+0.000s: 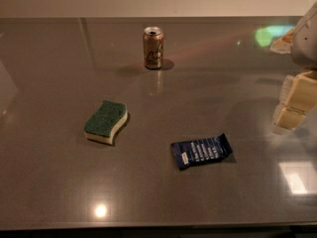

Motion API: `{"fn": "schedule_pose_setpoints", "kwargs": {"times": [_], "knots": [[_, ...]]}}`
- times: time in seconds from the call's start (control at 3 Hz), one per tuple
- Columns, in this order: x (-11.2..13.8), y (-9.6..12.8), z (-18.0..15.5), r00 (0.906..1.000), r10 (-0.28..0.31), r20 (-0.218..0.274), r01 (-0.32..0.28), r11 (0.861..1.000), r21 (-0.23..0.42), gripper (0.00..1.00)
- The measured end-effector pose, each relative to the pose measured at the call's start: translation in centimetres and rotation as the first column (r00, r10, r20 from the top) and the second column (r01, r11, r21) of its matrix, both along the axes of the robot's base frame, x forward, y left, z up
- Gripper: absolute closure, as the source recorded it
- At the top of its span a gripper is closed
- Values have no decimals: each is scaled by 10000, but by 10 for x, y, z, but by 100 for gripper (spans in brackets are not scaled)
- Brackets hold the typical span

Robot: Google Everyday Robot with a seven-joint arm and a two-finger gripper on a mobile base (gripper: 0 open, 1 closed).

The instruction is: Move orange can near sponge

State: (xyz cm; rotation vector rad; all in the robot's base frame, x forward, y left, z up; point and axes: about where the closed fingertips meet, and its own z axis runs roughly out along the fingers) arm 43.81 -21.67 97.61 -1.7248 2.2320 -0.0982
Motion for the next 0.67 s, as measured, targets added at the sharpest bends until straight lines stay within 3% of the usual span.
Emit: {"fn": "schedule_pose_setpoints", "kwargs": {"times": [0.67], "knots": [[11,5,4,9997,-151,167,145,9992,364,0]]}}
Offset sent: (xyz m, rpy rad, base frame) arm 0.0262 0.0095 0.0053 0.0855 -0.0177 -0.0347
